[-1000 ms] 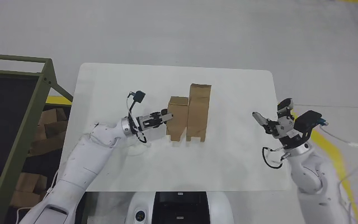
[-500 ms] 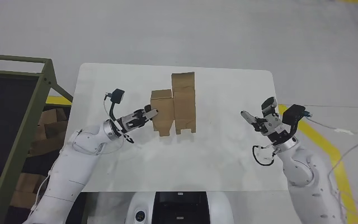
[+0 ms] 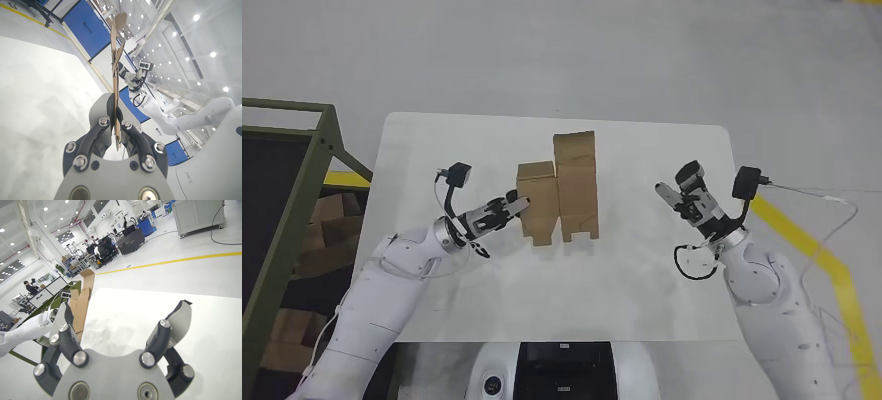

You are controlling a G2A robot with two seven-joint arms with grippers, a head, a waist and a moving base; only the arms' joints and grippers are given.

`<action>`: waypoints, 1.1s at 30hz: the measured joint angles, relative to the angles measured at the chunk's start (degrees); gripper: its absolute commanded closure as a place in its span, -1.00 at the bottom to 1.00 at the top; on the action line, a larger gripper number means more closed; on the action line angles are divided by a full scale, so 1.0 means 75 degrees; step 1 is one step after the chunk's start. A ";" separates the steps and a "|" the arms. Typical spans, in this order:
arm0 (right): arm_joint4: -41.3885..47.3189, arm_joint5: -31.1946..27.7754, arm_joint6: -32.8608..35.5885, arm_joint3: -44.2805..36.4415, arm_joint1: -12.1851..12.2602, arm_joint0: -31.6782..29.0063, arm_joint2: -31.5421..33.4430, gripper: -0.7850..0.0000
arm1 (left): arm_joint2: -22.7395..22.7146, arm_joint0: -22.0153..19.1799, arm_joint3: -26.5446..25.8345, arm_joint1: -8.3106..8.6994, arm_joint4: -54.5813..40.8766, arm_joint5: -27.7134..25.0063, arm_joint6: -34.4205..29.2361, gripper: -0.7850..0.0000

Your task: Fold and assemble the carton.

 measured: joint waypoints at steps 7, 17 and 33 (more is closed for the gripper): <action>0.1224 -0.0702 0.0330 0.0832 -0.0133 0.0723 -0.0735 -1.00 | 0.0054 -0.0086 0.0321 0.0021 -0.0382 -0.0226 -0.0271 1.00; 0.0988 -0.1264 0.0698 0.0846 -0.0218 0.1145 -0.1308 -1.00 | 0.0461 -0.0348 0.0664 -0.0032 -0.0443 -0.0174 -0.0416 1.00; 0.0500 -0.0501 0.0967 0.0680 -0.0256 0.1247 -0.1545 -1.00 | 0.0346 -0.0407 0.0834 0.0030 -0.0902 -0.0465 -0.0587 1.00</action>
